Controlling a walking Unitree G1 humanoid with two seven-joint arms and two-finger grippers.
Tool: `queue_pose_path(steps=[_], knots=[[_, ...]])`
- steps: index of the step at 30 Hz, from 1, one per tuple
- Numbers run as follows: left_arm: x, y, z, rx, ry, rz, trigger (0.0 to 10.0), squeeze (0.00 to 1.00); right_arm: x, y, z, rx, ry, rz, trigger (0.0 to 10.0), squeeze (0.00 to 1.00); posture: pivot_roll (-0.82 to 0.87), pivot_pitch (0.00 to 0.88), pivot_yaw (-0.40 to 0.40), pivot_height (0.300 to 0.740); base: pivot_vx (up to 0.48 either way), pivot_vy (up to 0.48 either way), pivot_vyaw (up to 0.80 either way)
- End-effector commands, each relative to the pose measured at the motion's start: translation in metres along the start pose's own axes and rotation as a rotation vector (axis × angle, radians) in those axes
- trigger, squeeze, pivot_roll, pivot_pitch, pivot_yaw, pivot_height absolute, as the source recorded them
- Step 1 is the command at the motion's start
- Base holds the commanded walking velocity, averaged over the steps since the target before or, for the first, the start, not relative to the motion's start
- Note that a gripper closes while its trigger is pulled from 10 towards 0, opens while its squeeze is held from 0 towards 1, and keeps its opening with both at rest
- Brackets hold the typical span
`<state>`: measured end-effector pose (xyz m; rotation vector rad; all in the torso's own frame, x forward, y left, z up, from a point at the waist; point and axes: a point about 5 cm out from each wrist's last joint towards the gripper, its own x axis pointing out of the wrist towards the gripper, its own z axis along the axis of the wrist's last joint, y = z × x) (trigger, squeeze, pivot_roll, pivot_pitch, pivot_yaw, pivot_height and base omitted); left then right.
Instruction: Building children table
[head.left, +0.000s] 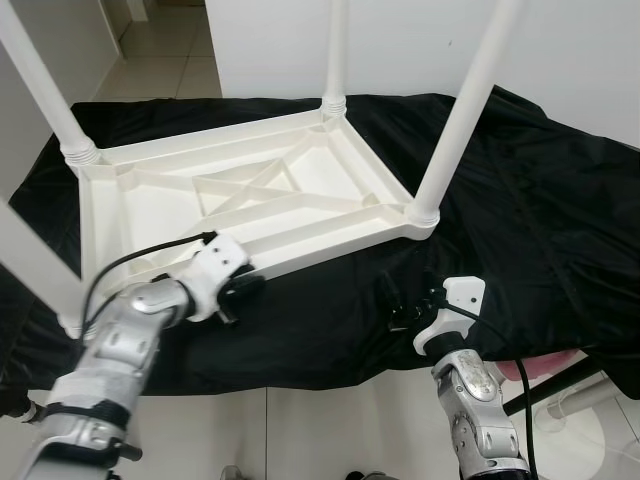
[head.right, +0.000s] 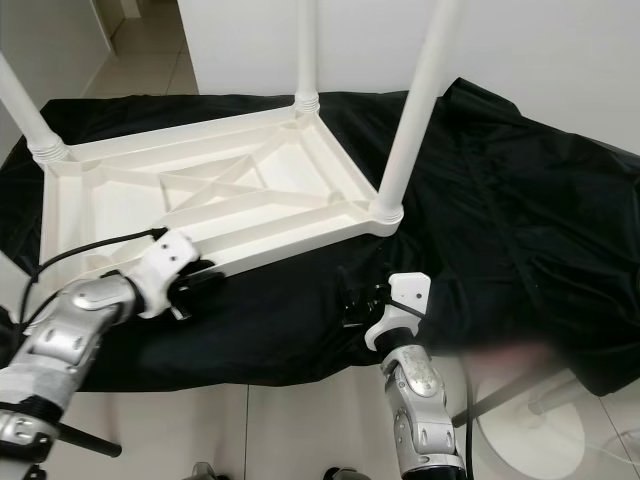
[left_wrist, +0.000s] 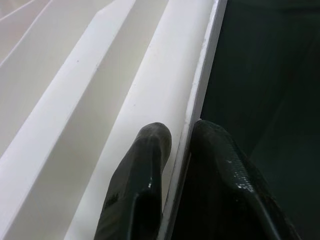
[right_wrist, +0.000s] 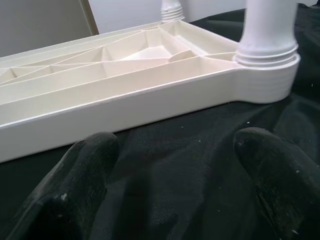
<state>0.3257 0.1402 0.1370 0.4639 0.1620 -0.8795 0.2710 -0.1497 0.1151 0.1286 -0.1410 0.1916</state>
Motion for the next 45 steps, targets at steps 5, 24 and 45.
queue_pose_path(steps=[5,24,45], knots=[[0.027,-0.016,0.033,0.081,-0.113,-0.094,0.0,0.0,0.001,-0.002,-0.002,-0.006,0.004,-0.014,10.0,0.0,-0.07,0.089,-0.003,0.74,0.0,0.0,0.0],[0.044,-0.025,0.058,0.041,-0.232,-0.105,10.0,1.0,0.001,-0.001,-0.003,-0.002,-0.001,-0.039,10.0,0.0,-0.09,0.093,0.016,0.74,0.0,0.0,0.0],[-0.045,-0.017,0.064,-0.146,-0.464,0.013,10.0,0.0,0.014,-0.004,0.002,-0.021,-0.015,-0.029,10.0,0.0,-0.03,0.126,-0.022,0.74,0.0,0.0,0.0]])
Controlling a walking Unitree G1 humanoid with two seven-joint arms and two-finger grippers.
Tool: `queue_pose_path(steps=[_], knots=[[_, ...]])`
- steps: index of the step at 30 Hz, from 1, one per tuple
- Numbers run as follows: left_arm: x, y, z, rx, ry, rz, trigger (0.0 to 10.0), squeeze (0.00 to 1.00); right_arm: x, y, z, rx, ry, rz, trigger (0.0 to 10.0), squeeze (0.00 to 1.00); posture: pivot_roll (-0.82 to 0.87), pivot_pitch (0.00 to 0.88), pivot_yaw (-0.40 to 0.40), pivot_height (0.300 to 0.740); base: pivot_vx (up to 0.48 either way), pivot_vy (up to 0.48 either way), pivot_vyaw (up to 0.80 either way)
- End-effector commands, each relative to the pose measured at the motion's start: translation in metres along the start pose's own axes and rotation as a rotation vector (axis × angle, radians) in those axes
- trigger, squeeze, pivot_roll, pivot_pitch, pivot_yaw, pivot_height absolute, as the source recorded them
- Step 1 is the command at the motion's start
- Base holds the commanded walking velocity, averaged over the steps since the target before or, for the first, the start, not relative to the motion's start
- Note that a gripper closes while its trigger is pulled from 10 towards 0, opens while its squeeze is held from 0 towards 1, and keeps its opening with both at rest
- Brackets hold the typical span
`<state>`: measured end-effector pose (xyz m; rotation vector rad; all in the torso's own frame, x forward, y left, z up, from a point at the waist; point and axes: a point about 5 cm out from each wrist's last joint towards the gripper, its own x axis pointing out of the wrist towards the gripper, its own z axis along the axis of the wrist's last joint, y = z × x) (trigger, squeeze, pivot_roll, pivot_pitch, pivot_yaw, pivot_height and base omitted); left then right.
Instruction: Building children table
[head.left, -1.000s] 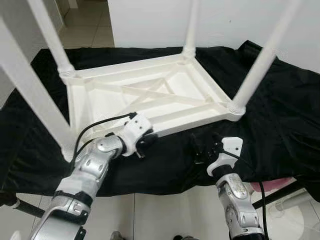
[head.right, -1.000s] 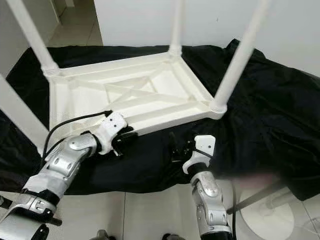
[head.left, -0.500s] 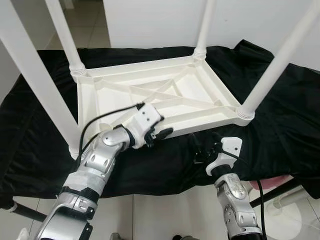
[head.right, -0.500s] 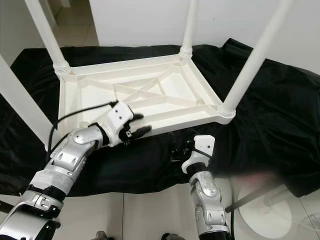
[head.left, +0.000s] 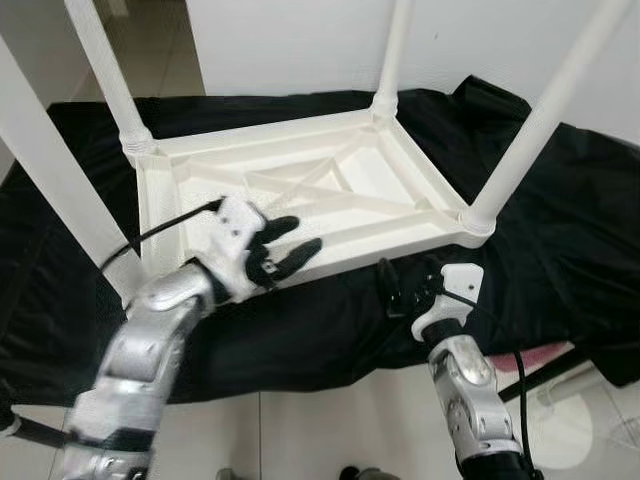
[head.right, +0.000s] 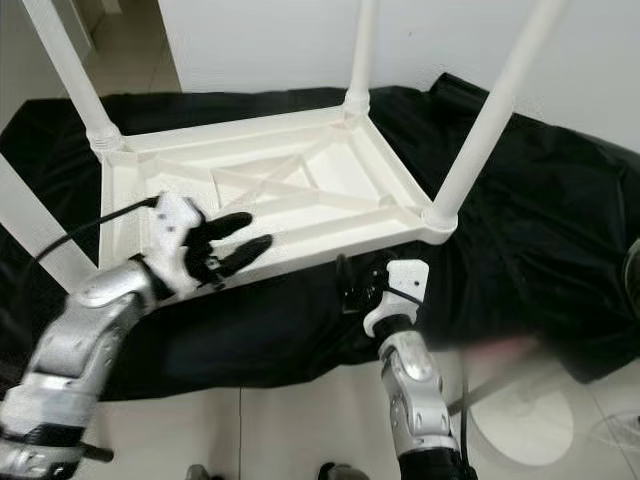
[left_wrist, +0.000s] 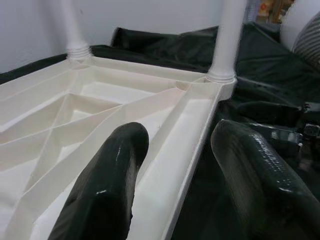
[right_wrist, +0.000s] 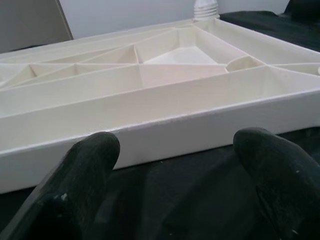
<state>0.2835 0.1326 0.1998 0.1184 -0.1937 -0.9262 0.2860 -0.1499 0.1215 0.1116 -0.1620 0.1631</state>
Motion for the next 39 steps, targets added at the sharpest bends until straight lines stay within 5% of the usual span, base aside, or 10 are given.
queue_pose_path(steps=[1,4,13,16,19,39], knots=[[-0.01,-0.001,0.005,0.0,-0.015,0.019,10.0,0.0,0.0,-0.003,-0.003,-0.004,0.007,-0.002,10.0,0.0,-0.02,0.128,-0.023,0.74,0.0,0.0,0.0],[-0.032,0.0,0.006,-0.014,-0.033,0.095,10.0,0.0,0.004,-0.005,-0.002,-0.01,0.007,0.001,10.0,0.0,-0.02,0.13,-0.026,0.74,0.0,0.0,0.0],[-0.055,-0.007,0.007,-0.017,-0.002,0.053,10.0,0.0,0.006,-0.007,-0.002,-0.013,0.006,0.0,10.0,0.0,0.0,0.128,-0.033,0.74,0.0,0.0,0.0],[-0.09,-0.007,0.004,-0.033,0.112,-0.032,10.0,0.0,0.01,-0.009,-0.001,-0.017,0.003,-0.002,10.0,0.0,0.0,0.127,-0.033,0.74,0.0,0.0,0.0],[-0.103,-0.006,0.003,-0.053,0.154,-0.04,10.0,0.0,0.011,-0.011,-0.001,-0.018,0.001,-0.003,10.0,0.0,0.01,0.127,-0.035,0.74,0.0,0.0,0.0],[-0.159,0.005,0.025,-0.026,0.233,0.079,10.0,0.0,0.021,-0.022,0.002,-0.038,-0.011,-0.013,10.0,0.0,0.02,0.12,-0.052,0.74,0.0,0.0,0.0]])
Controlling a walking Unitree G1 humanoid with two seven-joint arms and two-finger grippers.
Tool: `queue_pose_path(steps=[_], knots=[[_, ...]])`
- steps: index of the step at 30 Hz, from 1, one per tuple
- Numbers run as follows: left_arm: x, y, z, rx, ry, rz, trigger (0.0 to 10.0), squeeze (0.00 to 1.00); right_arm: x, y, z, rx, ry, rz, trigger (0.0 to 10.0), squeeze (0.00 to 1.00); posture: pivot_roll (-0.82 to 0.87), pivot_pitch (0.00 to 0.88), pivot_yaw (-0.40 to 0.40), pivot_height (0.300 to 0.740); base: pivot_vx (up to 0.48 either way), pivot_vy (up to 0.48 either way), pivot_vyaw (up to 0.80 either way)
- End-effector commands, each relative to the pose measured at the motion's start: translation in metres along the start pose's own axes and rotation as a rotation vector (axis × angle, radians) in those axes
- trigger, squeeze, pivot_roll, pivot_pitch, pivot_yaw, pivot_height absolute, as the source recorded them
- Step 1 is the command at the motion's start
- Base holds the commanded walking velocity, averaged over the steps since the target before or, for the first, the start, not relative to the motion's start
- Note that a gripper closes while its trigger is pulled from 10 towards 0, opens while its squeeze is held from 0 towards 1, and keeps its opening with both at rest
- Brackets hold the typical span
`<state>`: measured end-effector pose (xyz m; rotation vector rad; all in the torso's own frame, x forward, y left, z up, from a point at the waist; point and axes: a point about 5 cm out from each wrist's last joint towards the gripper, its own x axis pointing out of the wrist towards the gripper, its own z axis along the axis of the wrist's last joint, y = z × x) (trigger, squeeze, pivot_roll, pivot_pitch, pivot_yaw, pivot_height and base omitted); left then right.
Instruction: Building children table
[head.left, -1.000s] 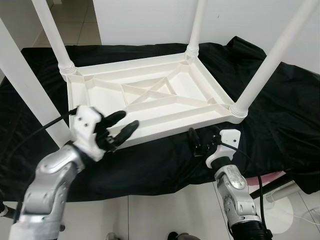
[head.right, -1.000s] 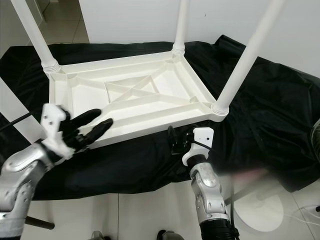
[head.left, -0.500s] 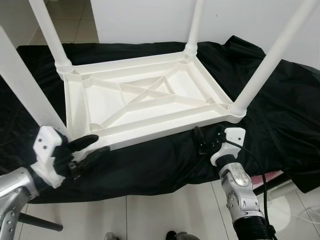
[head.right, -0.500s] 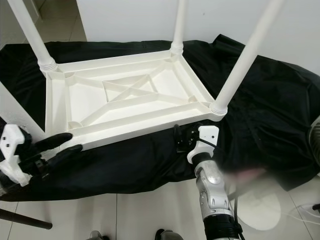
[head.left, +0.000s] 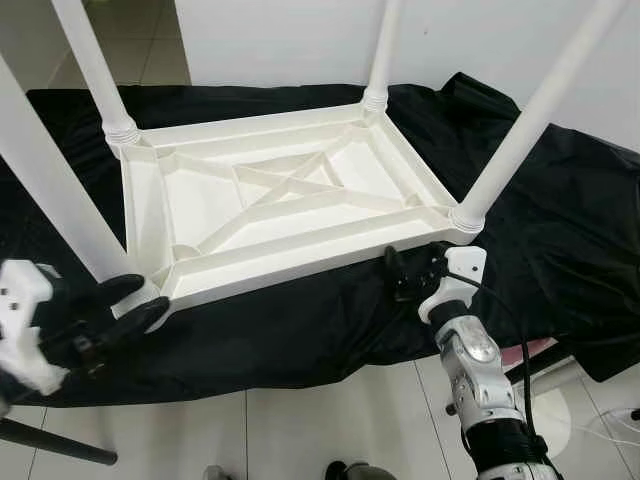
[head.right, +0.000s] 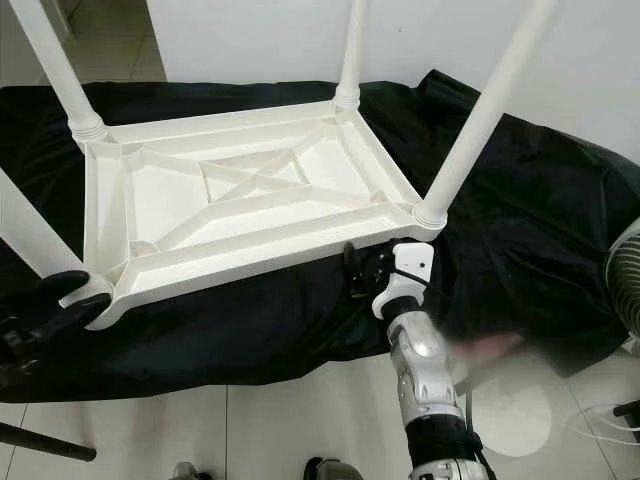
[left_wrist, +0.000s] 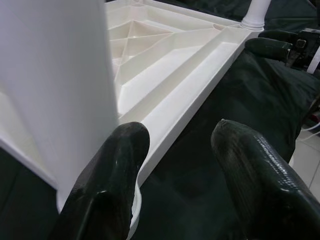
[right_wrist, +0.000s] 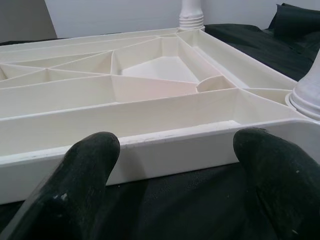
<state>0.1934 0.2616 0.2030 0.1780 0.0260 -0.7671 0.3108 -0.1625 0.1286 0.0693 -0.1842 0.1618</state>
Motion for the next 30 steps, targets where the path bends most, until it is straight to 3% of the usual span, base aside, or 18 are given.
queue_pose_path(steps=[1,3,7,10,16,20,24,26,27,30], knots=[[-0.004,-0.002,0.004,0.014,0.003,-0.061,10.0,0.0,-0.002,-0.005,-0.003,0.006,0.008,-0.017,10.0,0.0,0.02,0.12,-0.052,0.74,0.0,0.0,0.0],[-0.017,0.007,0.005,0.03,0.045,-0.021,10.0,0.0,-0.001,-0.006,-0.003,0.005,0.004,-0.023,10.0,0.0,0.03,0.119,-0.05,0.74,0.0,0.0,0.0],[-0.025,0.014,0.005,0.034,0.072,0.01,10.0,0.0,-0.001,-0.007,-0.003,0.006,0.004,-0.025,10.0,0.0,0.03,0.119,-0.048,0.74,0.0,0.0,0.0],[-0.038,0.028,0.002,0.038,0.114,0.072,10.0,0.0,0.0,-0.008,-0.004,0.005,0.004,-0.03,10.0,0.0,0.03,0.119,-0.045,0.74,0.0,0.0,0.0],[-0.05,0.048,-0.003,0.063,0.182,0.141,10.0,0.0,0.001,-0.009,-0.004,0.003,0.0,-0.039,10.0,0.0,0.03,0.115,-0.04,0.74,0.0,0.0,0.0],[-0.05,0.062,-0.004,0.082,0.192,0.188,10.0,0.0,0.002,-0.01,-0.004,0.003,-0.003,-0.041,10.0,0.0,0.02,0.113,-0.039,0.74,0.0,0.0,0.0],[-0.041,0.078,-0.004,0.136,0.174,0.269,10.0,0.0,0.002,-0.01,-0.004,0.002,-0.005,-0.047,10.0,0.0,0.02,0.113,-0.037,0.74,0.0,0.0,0.0],[-0.021,0.09,-0.005,0.183,0.129,0.327,10.0,0.0,0.003,-0.009,-0.003,0.003,-0.004,-0.055,10.0,0.0,0.0,0.112,-0.034,0.74,0.0,0.0,0.0],[-0.021,0.09,-0.005,0.183,0.129,0.327,10.0,0.0,0.003,-0.009,-0.003,0.003,-0.004,-0.055,10.0,0.0,0.0,0.112,-0.034,0.74,0.0,0.0,0.0],[0.006,0.097,-0.006,0.2,0.063,0.356,10.0,0.0,0.002,-0.006,-0.003,0.009,-0.003,-0.067,10.0,0.0,-0.01,0.115,-0.033,0.74,0.0,0.0,0.0]])
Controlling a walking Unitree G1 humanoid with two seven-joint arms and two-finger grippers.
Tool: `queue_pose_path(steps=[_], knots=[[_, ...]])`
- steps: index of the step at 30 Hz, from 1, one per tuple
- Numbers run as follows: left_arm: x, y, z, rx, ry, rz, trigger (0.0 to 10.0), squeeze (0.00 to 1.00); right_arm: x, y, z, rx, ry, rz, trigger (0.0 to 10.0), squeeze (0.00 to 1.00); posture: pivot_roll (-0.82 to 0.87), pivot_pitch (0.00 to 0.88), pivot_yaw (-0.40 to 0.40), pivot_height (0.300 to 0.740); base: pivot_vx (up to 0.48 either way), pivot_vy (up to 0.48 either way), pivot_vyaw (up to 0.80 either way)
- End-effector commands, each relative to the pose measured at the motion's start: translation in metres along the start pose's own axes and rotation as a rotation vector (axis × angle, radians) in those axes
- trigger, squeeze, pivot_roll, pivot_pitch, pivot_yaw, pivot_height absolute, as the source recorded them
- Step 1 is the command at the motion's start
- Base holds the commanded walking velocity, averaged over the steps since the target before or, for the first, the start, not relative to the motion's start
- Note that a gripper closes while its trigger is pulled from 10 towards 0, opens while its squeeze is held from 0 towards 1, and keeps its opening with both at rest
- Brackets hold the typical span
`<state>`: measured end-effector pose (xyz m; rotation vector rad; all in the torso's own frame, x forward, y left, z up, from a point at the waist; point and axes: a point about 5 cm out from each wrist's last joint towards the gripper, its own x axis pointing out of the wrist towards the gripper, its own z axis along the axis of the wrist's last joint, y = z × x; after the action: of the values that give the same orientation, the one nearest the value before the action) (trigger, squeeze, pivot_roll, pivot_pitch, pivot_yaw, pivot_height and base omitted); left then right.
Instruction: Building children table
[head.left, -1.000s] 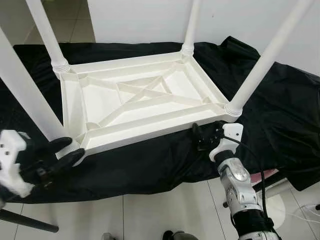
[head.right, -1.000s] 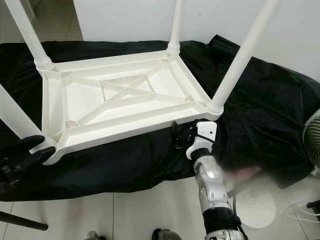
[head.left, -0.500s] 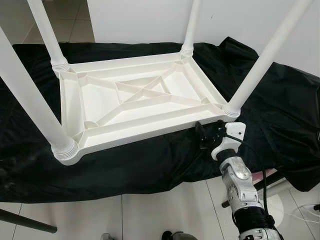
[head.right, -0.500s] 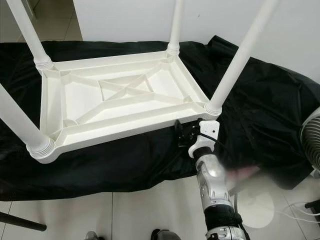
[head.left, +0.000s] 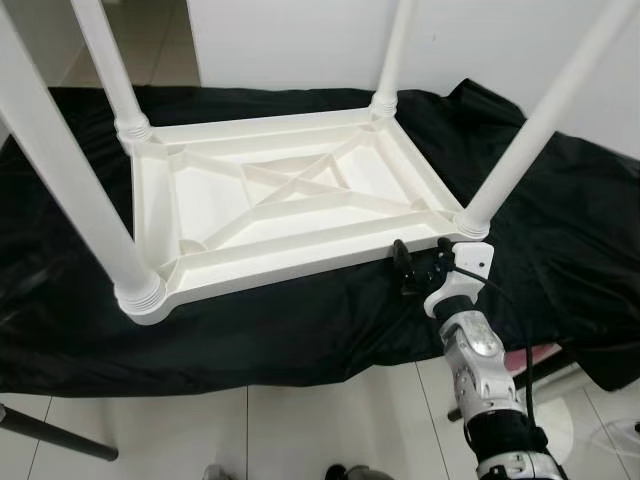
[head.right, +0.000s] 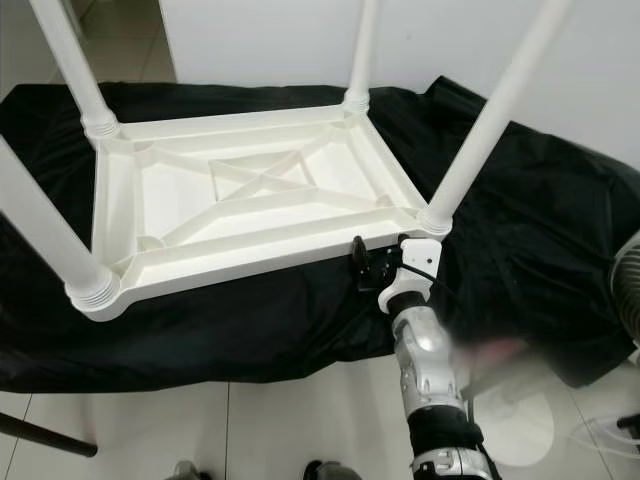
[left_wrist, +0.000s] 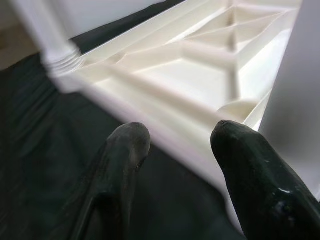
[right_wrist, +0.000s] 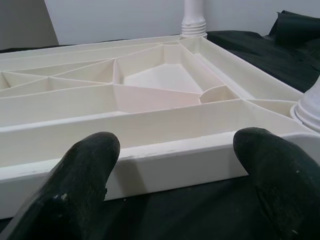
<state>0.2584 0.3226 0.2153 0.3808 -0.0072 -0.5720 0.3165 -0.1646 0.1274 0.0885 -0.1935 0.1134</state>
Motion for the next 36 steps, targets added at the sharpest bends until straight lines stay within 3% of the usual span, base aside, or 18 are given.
queue_pose_path(steps=[1,2,10,14,17,20,22,32,36], knots=[[0.008,0.006,-0.006,0.0,0.005,0.162,10.0,0.0,-0.003,-0.002,-0.001,-0.003,0.01,-0.02,10.0,0.0,-0.01,0.115,-0.032,0.74,0.0,0.0,0.0],[0.008,0.006,-0.006,0.0,0.005,0.162,10.0,0.0,-0.003,-0.002,-0.001,-0.003,0.01,-0.02,10.0,0.0,-0.01,0.115,-0.032,0.74,0.0,0.0,0.0],[0.049,0.002,0.0,0.002,-0.096,0.13,10.0,0.0,-0.006,-0.003,-0.009,0.035,0.054,-0.091,10.0,0.0,-0.03,0.118,-0.027,0.74,0.0,0.0,0.0],[0.052,0.001,0.0,-0.002,-0.107,0.117,10.0,0.0,-0.007,-0.002,-0.01,0.052,0.054,-0.098,10.0,0.0,-0.03,0.12,-0.024,0.74,0.0,0.0,0.0],[0.069,-0.012,-0.001,-0.018,-0.147,0.066,10.0,0.0,-0.008,-0.001,-0.016,0.09,0.08,-0.163,10.0,0.0,-0.03,0.121,-0.023,0.74,0.0,0.0,0.0],[0.077,-0.02,-0.002,-0.029,-0.169,0.033,10.0,0.0,-0.01,0.0,-0.02,0.095,0.098,-0.196,10.0,0.0,-0.03,0.123,-0.024,0.74,0.0,0.0,0.0],[0.093,-0.04,-0.002,-0.053,-0.212,-0.036,10.0,0.0,-0.011,0.0,-0.027,0.117,0.141,-0.25,10.0,0.0,-0.04,0.128,-0.025,0.74,0.0,0.0,0.0],[0.108,-0.073,0.002,-0.098,-0.272,-0.159,10.0,0.0,-0.007,-0.009,-0.029,0.13,0.17,-0.313,10.0,0.0,-0.04,0.129,-0.026,0.74,0.0,0.0,0.0],[0.119,-0.103,0.007,-0.134,-0.322,-0.25,10.0,0.0,0.007,-0.025,-0.024,0.099,0.181,-0.332,10.0,0.0,-0.05,0.118,-0.022,0.74,0.0,0.0,0.0]])
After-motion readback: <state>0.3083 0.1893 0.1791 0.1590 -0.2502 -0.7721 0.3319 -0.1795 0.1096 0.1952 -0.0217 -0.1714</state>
